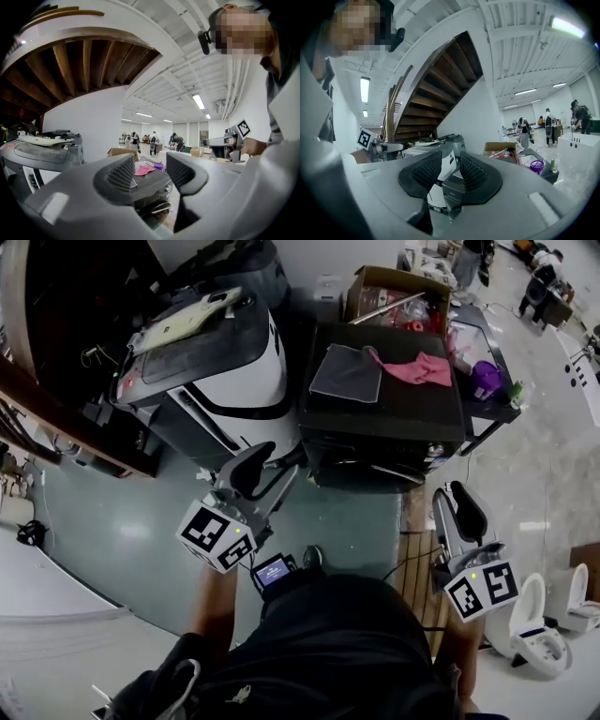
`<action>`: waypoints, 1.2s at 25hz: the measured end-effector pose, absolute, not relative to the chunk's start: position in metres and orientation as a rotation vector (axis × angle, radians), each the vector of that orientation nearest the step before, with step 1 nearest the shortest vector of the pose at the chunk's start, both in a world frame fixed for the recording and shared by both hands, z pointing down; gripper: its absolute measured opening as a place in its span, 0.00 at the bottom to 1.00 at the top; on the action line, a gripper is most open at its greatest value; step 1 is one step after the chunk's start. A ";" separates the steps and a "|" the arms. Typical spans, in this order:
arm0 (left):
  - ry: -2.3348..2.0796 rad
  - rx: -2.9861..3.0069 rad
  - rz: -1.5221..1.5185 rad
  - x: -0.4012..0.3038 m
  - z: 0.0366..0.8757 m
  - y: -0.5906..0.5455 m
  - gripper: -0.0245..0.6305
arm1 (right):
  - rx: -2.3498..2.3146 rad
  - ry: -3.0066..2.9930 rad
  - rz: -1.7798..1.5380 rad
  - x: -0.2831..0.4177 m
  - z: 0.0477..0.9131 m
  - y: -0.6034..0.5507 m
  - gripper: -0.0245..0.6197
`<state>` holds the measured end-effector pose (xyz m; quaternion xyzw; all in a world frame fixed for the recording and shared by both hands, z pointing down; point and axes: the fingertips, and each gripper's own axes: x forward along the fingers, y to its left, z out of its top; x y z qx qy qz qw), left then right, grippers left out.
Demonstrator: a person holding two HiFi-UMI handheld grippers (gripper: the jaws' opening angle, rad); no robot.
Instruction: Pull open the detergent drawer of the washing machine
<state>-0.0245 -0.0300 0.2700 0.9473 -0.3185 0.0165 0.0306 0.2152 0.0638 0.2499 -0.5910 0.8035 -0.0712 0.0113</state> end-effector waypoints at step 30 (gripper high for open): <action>-0.801 2.845 -0.054 -0.112 0.310 -0.143 0.38 | -2.003 2.477 -0.331 0.121 0.266 -0.031 0.20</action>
